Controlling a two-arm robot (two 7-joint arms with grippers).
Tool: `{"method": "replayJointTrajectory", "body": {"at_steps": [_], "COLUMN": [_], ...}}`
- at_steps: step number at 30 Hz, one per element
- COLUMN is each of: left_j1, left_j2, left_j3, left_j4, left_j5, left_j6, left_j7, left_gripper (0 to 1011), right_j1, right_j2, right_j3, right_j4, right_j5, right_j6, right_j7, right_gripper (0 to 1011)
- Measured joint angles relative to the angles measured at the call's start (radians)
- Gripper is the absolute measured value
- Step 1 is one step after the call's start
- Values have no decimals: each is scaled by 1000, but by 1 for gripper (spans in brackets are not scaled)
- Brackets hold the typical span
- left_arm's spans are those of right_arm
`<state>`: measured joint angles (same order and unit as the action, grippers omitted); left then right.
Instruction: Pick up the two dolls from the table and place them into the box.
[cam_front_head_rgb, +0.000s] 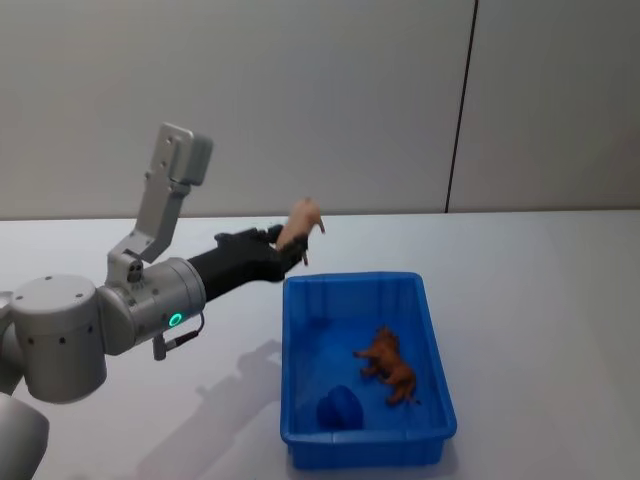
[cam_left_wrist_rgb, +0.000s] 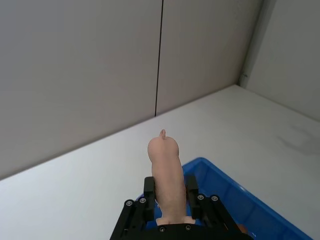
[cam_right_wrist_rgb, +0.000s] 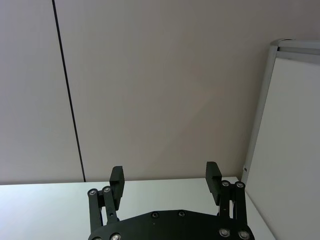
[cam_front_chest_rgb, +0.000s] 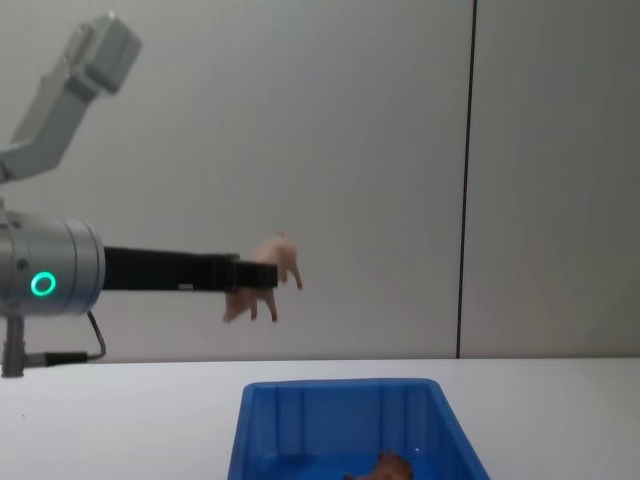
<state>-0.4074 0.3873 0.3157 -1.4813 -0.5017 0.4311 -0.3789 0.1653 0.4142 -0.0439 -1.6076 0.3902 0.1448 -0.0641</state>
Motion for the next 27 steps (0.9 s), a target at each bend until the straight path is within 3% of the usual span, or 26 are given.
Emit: {"method": "replayJointTrajectory", "body": {"at_steps": [9, 27], "left_j1": [-33, -77], "left_j2": [-8, -35], "left_j3": [11, 33], "left_j4": [59, 121], "left_j5": [24, 6], "left_j6": [63, 37], "left_j7": [-87, -227], "left_gripper": [380, 379], "right_j1": [0, 0], "right_j2": [0, 0], "right_j3": [0, 0], "right_j4": [0, 0], "right_j5": [0, 0], "right_j6": [0, 0], "right_j7": [0, 0], "right_gripper": [1001, 1001]}}
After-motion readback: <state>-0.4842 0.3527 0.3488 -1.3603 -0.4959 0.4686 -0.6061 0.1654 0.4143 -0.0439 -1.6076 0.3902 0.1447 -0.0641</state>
